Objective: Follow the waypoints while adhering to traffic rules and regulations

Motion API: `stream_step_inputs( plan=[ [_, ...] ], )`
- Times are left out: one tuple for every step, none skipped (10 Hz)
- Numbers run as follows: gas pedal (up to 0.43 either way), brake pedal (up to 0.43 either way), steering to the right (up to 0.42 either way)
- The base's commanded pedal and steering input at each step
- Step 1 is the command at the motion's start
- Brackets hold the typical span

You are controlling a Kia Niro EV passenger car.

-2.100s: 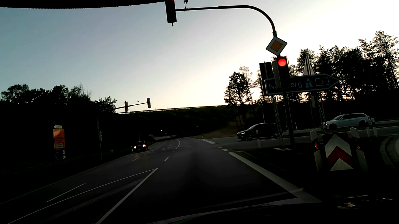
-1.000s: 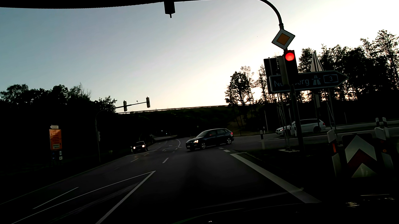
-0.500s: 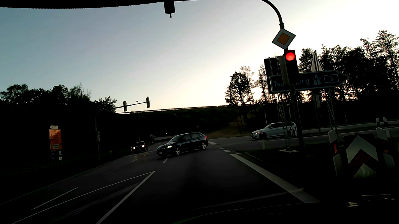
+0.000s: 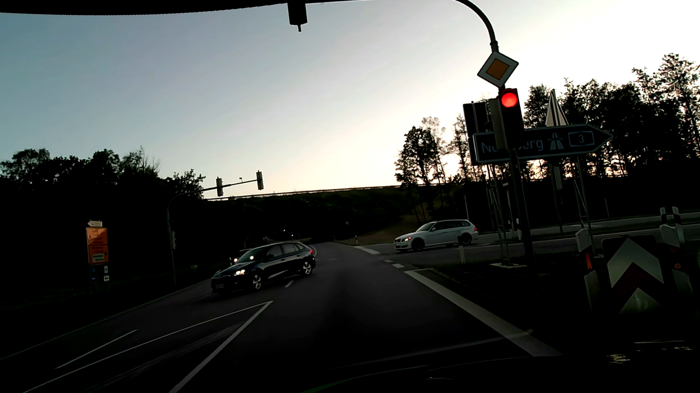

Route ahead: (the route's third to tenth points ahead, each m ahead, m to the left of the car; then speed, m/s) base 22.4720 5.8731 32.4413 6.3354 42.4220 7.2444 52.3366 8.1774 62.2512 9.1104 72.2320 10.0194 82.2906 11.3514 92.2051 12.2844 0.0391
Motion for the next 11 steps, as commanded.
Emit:
stream_step_inputs(
  plan=[
    [0.000, 0.189, -0.011],
    [0.000, 0.189, -0.011],
    [0.000, 0.189, -0.012],
    [0.000, 0.195, -0.011],
    [0.000, 0.195, -0.012],
    [0.000, 0.195, -0.011],
    [0.000, 0.195, -0.012],
    [0.000, 0.201, -0.011],
    [0.000, 0.201, -0.011],
    [0.000, 0.201, -0.012],
    [0.000, 0.207, -0.012]
  ],
)
